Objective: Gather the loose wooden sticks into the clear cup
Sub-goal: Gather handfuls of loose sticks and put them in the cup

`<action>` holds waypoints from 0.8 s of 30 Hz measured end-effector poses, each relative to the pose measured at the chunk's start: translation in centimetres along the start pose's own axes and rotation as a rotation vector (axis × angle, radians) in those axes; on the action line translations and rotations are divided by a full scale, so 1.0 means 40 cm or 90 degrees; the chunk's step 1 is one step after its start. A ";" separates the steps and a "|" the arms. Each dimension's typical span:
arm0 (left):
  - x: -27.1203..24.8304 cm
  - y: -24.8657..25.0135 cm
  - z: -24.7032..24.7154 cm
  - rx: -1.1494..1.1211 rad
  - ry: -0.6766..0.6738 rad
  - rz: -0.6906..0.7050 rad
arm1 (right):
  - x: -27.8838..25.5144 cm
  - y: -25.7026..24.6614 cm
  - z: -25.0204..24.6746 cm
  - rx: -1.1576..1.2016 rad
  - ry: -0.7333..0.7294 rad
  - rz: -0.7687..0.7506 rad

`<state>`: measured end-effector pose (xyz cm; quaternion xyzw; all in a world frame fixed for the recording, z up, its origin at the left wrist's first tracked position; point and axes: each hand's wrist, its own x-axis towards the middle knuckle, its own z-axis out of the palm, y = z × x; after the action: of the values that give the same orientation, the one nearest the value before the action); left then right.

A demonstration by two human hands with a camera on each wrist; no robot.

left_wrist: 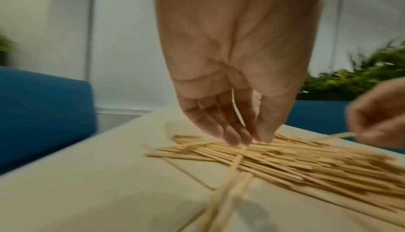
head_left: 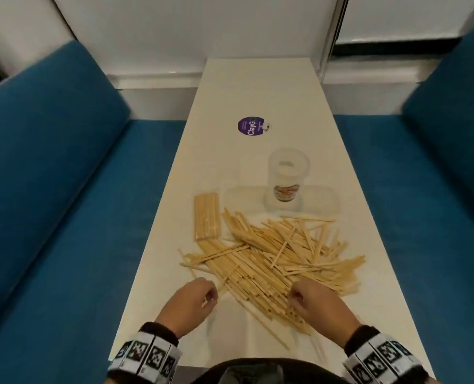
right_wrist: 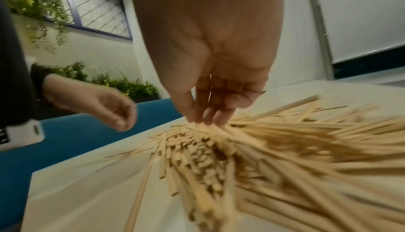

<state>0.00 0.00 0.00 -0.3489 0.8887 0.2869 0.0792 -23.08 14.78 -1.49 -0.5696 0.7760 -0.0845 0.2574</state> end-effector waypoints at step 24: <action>0.239 0.120 0.073 0.158 0.146 0.286 | 0.121 -0.045 -0.001 -0.086 0.094 -0.007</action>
<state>-10.48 -1.00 -3.48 -0.1612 0.9752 0.1448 -0.0453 -22.65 9.69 -2.15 -0.5822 0.7936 -0.0750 0.1600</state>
